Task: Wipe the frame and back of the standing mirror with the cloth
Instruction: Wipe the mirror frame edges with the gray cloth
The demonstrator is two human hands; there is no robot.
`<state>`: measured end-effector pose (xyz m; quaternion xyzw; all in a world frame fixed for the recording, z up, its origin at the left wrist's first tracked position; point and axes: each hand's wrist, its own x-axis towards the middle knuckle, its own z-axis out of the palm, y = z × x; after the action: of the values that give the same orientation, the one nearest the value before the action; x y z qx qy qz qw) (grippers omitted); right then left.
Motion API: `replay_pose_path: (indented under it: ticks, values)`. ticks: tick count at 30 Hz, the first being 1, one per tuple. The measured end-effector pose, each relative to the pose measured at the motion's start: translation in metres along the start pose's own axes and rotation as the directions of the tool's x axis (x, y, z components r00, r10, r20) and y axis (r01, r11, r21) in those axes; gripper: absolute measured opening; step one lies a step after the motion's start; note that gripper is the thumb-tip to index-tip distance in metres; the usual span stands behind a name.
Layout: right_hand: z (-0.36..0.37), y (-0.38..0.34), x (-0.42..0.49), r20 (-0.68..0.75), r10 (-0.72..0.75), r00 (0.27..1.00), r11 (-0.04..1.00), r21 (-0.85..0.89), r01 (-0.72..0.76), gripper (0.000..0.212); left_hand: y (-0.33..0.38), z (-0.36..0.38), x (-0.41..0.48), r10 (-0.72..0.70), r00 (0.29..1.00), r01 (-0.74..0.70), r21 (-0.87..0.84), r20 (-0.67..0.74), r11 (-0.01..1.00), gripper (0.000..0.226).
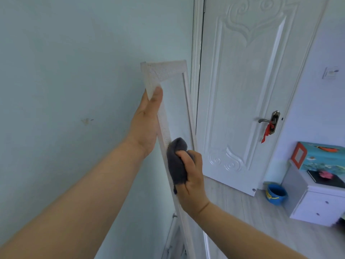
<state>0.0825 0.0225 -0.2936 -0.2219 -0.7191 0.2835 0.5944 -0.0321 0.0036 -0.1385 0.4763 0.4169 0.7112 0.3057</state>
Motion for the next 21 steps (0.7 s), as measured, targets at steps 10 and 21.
replay_pose_path:
  ticks: [10,21]
  values:
    - [-0.001,-0.062,0.094,-0.027,0.191,0.981,0.926,0.337,-0.171,0.039,-0.035,0.010,-0.017,-0.070,0.997,0.069,-0.063,-0.019,0.996,0.067]
    - [-0.007,0.008,0.002,0.040,0.523,0.852,0.829,0.209,-0.519,0.027,-0.050,0.010,-0.020,0.072,0.993,-0.052,0.197,-0.093,0.979,0.030]
